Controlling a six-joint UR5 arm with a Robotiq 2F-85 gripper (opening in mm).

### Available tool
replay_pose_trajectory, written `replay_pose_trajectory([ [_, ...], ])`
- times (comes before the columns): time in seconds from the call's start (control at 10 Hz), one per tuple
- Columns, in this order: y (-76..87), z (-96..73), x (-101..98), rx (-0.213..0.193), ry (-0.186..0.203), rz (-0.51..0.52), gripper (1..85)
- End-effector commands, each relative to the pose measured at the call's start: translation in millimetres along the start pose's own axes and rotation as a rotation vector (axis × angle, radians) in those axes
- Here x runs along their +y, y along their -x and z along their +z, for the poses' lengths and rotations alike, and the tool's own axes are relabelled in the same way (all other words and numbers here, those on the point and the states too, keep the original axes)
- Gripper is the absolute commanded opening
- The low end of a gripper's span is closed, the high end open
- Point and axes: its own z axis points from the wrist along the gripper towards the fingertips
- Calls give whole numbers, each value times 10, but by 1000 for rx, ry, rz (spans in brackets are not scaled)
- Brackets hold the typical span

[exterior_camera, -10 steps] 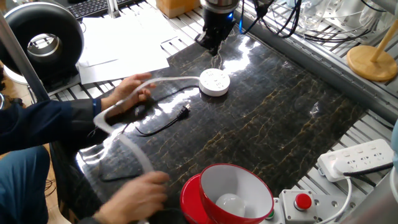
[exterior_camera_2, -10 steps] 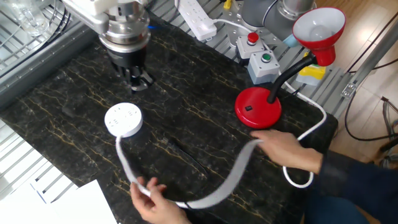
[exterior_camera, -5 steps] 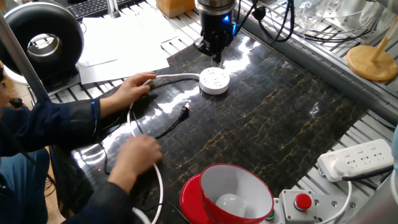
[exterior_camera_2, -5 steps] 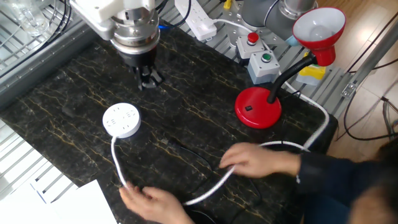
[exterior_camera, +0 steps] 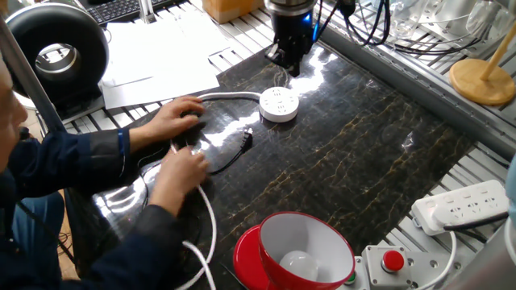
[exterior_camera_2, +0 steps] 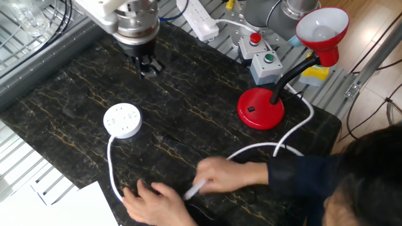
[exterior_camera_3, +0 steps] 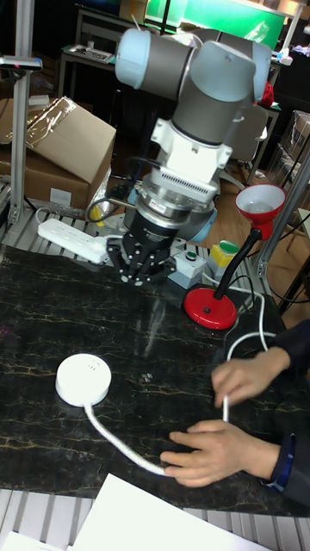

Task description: Plug in the power cord of the desk lamp, turn on the socket, and light up the desk lamp

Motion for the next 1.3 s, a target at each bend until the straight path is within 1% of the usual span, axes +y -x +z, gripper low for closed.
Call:
replay_pose_trajectory([
  [0.0,63,6,18,-16,54,-66,13],
  [0.1,200,-23,253,-67,146,-2,13],
  [0.2,227,-53,413,-76,209,27,13],
  [0.3,272,-83,496,-76,214,21,13],
  [0.4,336,-67,695,-91,236,22,13],
  [0.5,414,18,857,-125,229,31,13],
  [0.6,477,103,847,-158,157,10,13],
  [0.7,498,134,870,-163,113,15,13],
  [0.8,516,136,901,-164,90,20,13],
  [0.9,553,128,937,-171,78,24,13],
  [1.0,580,110,975,-172,78,29,13],
  [1.2,619,91,1032,-182,96,39,13],
])
